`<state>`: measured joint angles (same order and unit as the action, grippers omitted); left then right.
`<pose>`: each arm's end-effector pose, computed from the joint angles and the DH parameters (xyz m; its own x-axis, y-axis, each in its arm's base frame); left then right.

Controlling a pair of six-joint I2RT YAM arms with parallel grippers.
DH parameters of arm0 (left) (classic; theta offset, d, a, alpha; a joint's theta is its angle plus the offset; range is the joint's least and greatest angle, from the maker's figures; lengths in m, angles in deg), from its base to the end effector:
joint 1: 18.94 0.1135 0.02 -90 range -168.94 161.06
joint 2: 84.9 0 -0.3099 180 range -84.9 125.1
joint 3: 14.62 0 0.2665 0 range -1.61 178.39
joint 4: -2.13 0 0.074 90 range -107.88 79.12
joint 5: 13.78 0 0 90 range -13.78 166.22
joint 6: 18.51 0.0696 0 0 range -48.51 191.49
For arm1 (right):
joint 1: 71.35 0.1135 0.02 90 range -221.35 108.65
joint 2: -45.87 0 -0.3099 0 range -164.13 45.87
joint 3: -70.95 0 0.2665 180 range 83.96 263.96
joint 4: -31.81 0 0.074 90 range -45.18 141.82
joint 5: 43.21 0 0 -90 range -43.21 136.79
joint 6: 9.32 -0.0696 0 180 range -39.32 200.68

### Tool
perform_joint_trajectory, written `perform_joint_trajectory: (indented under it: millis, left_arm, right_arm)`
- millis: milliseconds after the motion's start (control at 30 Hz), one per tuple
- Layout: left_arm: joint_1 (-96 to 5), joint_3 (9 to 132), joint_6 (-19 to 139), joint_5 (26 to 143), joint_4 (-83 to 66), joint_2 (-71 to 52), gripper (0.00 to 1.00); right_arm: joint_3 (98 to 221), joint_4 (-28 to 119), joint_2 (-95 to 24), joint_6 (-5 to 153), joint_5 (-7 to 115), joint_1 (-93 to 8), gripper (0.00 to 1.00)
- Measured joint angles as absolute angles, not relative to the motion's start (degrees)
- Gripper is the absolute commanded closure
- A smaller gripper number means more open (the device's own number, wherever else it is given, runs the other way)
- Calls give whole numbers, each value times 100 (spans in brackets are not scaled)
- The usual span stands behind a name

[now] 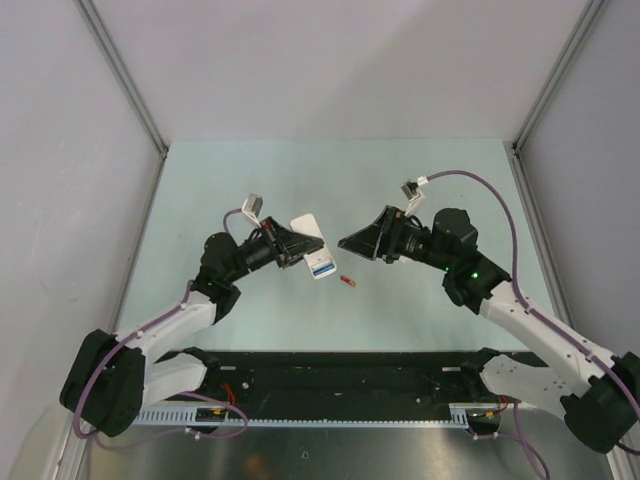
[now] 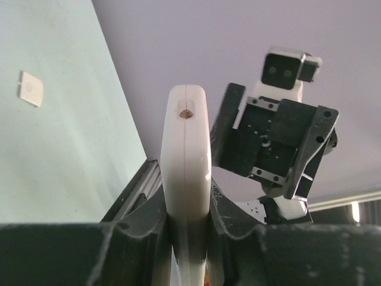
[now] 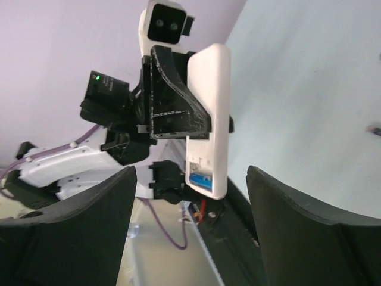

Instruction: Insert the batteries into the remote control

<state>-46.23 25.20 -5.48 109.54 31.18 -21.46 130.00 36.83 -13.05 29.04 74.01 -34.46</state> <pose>0.2110 -0.1519 0.2964 -0.8278 -0.4890 -0.2751 0.2779 0.0686 -0.9582 0.1904 0.1827 0.3679 -0.7467 0.3114 -0.5878 -0.5040 0.3117 0.8055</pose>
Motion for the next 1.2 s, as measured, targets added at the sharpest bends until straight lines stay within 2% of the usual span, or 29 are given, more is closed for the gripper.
perform_joint_trajectory:
  millis: [200,367,533,600,767,1200]
  left_arm:
    - [-4201,2104,-497,11109,3103,-2543,100]
    - [-4011,1639,-449,11291,3121,-3042,100]
    - [-3775,1105,-462,11566,3107,-3562,100]
    - [-3723,887,-465,11623,3090,-3899,100]
    - [-3692,531,-465,11754,3116,-4563,100]
    - [-3679,290,-445,11938,3099,-4598,100]
  right_arm:
    - [13203,5191,-1123,4108,6253,-3241,29]
    - [13192,6059,-2105,5024,5137,-2664,33]
    - [13166,6166,-3025,5708,4435,-2513,39]
    - [13164,6142,-3237,5899,4291,-2546,45]
    - [13190,5956,-3707,6167,4120,-2682,51]
    - [13439,5631,-4292,6729,3753,-2279,44]
